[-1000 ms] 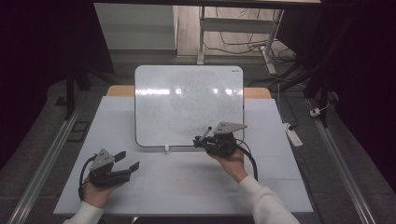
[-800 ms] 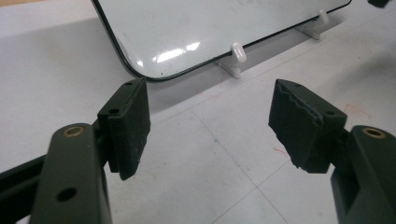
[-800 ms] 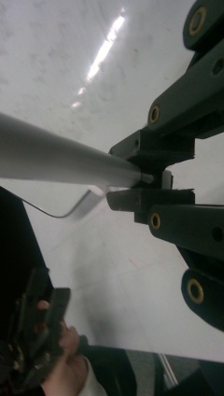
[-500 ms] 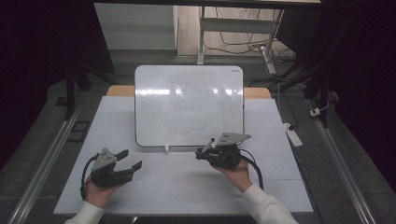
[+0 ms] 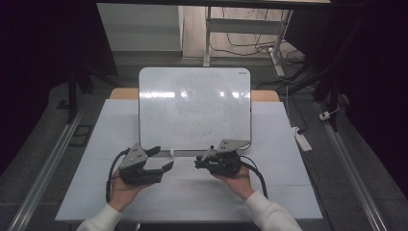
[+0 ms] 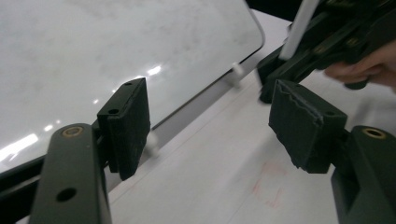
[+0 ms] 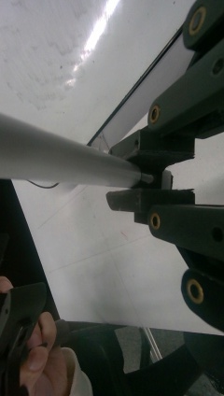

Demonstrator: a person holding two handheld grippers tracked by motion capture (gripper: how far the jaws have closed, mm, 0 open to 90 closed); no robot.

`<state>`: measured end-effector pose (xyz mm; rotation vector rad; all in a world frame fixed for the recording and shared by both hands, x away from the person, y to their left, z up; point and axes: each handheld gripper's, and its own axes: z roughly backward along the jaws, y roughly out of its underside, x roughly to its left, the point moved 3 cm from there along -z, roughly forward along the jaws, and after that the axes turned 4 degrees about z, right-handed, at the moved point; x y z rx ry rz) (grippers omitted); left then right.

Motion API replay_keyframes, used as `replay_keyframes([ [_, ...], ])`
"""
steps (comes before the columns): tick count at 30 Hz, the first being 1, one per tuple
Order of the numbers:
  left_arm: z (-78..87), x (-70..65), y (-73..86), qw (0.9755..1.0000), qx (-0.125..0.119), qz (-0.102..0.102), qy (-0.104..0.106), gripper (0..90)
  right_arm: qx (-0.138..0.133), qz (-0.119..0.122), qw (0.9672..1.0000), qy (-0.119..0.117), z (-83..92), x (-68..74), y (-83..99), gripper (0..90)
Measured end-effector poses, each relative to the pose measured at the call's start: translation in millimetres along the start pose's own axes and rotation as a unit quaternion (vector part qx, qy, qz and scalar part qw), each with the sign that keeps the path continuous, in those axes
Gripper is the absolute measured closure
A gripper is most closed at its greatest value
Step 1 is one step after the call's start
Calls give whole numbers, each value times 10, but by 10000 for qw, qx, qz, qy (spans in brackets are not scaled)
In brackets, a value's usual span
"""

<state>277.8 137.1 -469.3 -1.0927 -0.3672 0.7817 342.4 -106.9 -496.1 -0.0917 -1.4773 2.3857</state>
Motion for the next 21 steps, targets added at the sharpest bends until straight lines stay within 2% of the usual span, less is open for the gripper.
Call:
replay_keyframes([
  [9,-284,-172,-260,9994,9,-144,313,323,-13,-45,10000,-27,-11,-2,4,776],
  [17,-472,-274,-368,9981,24,-240,566,394,3,-141,9999,-69,-34,-7,18,775],
  [21,-552,-339,-401,9964,27,-343,772,452,33,-161,9998,-114,-52,0,27,776],
])
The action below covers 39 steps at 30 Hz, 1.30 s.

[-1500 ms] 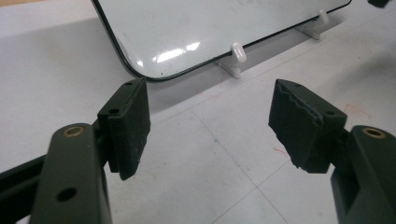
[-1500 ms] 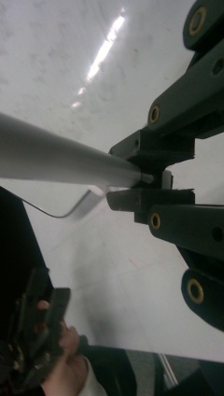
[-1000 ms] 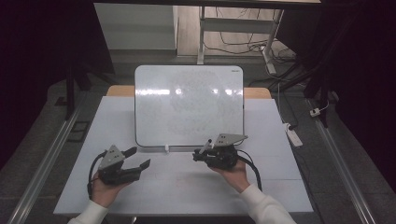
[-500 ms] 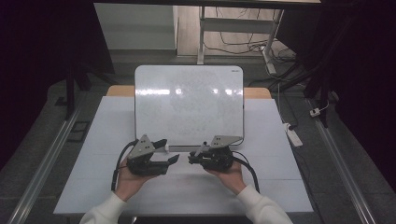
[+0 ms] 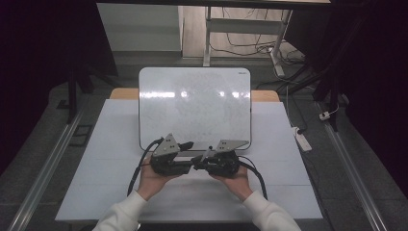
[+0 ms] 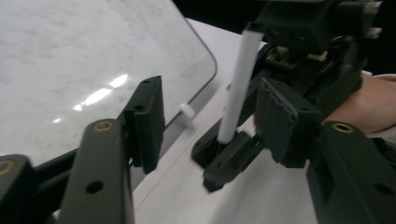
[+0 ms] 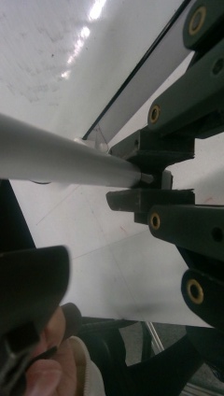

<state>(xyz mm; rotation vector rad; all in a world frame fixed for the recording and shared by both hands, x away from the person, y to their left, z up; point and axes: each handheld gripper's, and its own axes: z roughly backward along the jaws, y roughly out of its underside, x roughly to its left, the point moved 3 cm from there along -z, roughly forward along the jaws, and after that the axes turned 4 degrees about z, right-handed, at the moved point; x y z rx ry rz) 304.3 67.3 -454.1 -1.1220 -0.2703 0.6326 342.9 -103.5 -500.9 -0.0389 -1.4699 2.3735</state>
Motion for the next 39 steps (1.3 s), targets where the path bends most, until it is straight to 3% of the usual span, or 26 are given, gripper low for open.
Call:
replay_keyframes([
  [4,-105,-54,-16,9997,104,-166,141,546,-2,-36,10000,-51,-14,6,5,775],
  [9,-155,-78,-20,9992,145,-331,143,787,22,-36,10000,-82,-23,17,9,775],
  [19,-106,-62,-21,9991,140,-398,78,816,-4,-71,9999,-154,-32,31,13,761],
  [21,-61,-36,-30,9990,115,-428,-53,816,-88,-47,9999,-131,-16,36,8,721],
  [26,173,185,-42,9990,-3,-250,-358,816,-323,151,9990,265,174,27,19,590],
  [30,363,460,-66,9982,-148,67,-575,816,-408,219,9965,702,439,-77,110,504],
  [35,482,851,-247,9949,-83,292,-960,816,-372,198,9895,1386,821,-258,306,460],
  [39,525,1157,-461,9908,27,419,-1284,816,-365,219,9822,1828,1108,-344,426,455],
])
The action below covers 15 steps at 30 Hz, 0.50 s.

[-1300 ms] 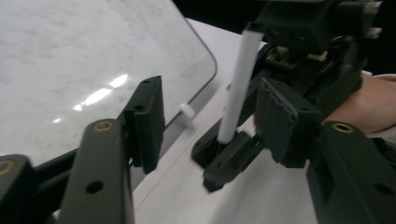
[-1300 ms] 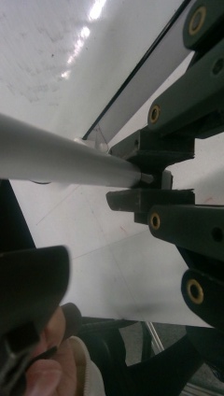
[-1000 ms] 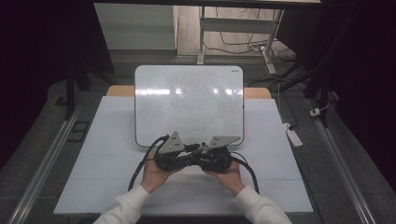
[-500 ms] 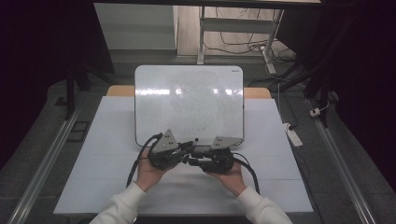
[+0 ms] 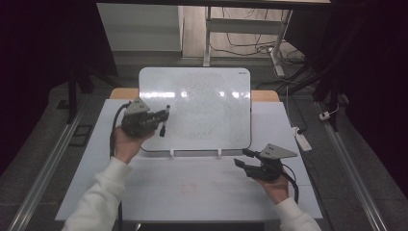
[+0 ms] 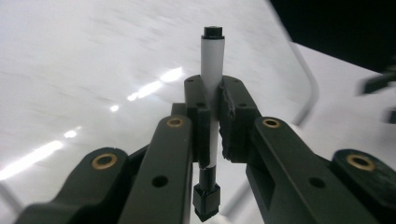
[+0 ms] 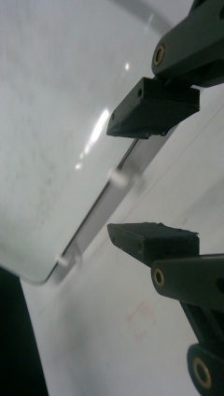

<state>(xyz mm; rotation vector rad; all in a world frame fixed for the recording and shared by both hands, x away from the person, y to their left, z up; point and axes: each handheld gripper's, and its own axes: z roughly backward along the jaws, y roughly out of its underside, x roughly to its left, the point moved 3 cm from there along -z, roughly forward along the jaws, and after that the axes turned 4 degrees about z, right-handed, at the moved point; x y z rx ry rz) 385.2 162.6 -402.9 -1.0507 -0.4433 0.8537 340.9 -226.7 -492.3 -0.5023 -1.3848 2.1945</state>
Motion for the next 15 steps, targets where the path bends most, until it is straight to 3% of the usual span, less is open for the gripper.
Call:
replay_keyframes([
  [7,-130,368,-262,9982,269,154,-514,815,-67,-224,9987,455,300,-219,159,455],
  [15,-210,670,-443,9927,533,213,-1063,815,-50,-296,9980,562,335,-288,209,455],
])
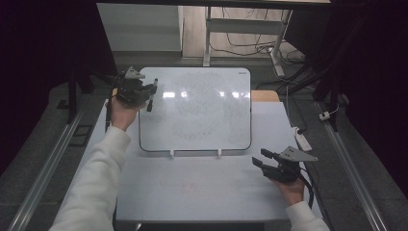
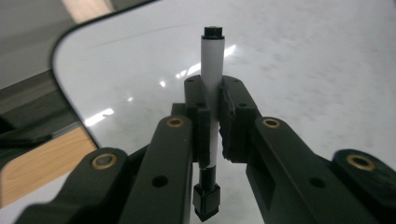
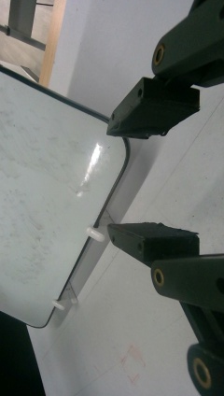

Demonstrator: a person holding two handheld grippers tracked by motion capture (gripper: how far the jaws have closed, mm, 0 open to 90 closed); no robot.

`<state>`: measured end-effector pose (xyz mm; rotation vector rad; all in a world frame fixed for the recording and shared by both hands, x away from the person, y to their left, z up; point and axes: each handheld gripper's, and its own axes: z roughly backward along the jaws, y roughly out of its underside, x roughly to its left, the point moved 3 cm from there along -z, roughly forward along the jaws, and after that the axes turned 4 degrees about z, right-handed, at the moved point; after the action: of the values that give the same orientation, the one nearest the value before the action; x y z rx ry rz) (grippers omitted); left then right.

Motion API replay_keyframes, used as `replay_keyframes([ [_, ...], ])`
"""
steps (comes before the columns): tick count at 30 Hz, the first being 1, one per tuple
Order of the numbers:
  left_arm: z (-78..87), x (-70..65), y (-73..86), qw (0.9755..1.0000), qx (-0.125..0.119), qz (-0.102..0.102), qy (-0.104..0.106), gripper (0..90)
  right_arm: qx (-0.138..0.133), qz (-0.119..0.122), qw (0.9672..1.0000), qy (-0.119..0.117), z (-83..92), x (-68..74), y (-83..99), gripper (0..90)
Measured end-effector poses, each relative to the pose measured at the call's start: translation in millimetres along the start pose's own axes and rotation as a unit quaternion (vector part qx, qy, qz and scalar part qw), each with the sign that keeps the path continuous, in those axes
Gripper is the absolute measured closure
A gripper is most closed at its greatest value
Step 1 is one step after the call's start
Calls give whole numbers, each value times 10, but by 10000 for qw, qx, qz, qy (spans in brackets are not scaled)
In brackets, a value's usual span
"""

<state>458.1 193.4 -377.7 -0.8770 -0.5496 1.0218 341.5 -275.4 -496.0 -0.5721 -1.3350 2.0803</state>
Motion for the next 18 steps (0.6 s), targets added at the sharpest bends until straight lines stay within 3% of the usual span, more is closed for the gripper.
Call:
replay_keyframes([
  [7,-179,102,-94,9992,232,-49,-329,813,105,167,9998,-42,-44,49,7,455],
  [15,-389,145,-183,9984,220,-98,-506,804,148,158,9997,-71,-65,40,33,455],
  [18,-438,148,-184,9986,193,-107,-474,802,169,158,9997,-85,-72,36,43,455],
])
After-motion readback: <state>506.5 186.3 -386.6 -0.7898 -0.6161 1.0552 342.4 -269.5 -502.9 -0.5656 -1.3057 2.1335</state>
